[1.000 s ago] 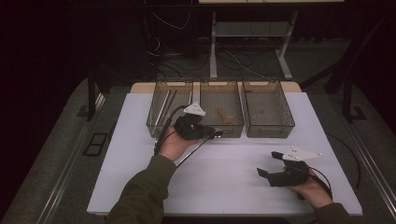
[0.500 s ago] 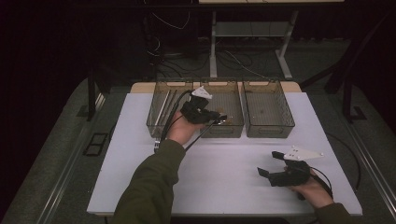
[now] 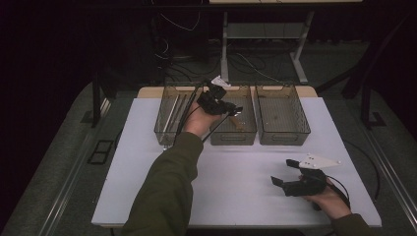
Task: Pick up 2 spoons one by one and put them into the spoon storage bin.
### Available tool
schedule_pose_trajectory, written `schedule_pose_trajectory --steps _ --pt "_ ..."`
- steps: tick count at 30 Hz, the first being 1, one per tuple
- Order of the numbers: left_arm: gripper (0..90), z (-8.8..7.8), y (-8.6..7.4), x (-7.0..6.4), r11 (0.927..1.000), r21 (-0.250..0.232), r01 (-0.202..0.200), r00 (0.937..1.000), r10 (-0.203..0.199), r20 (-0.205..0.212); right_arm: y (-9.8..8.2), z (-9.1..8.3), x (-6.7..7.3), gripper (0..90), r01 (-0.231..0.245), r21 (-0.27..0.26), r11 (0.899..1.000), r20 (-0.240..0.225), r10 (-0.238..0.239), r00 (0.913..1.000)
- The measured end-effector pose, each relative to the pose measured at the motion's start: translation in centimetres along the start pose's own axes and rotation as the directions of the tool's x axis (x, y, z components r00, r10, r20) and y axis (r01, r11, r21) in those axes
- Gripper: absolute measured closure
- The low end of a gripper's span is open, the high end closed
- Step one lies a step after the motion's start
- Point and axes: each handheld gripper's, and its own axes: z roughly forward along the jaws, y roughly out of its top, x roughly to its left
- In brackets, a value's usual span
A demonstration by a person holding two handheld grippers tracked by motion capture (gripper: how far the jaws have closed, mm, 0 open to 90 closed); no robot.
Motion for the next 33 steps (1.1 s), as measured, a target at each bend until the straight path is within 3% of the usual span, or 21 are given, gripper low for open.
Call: schedule_pose_trajectory --steps 11,19,27,33 --pt "88.7 2.2 2.0 1.9 0.9992 0.014 0.037 0.9974 -0.036 -0.062 0.0 -0.1 -0.1 12.3 -0.009 -0.005 1.000 -0.008 0.009 0.9999" --pt "88.7 3.6 3.4 2.9 0.9996 0.011 0.026 0.9940 -0.025 -0.107 0.0 -0.1 -0.1 12.3 -0.009 -0.011 1.000 -0.013 0.008 0.9999" --pt "88.6 6.3 3.1 3.1 0.9993 0.009 0.037 0.9921 -0.036 -0.121 0.1 -0.1 -0.1 12.3 -0.011 -0.018 1.000 -0.022 0.011 0.9997" --pt "88.4 8.1 2.5 2.8 0.9986 0.053 0.011 0.9905 -0.003 -0.137 0.1 -0.1 -0.2 12.3 -0.017 -0.023 1.000 -0.025 0.016 0.9996"
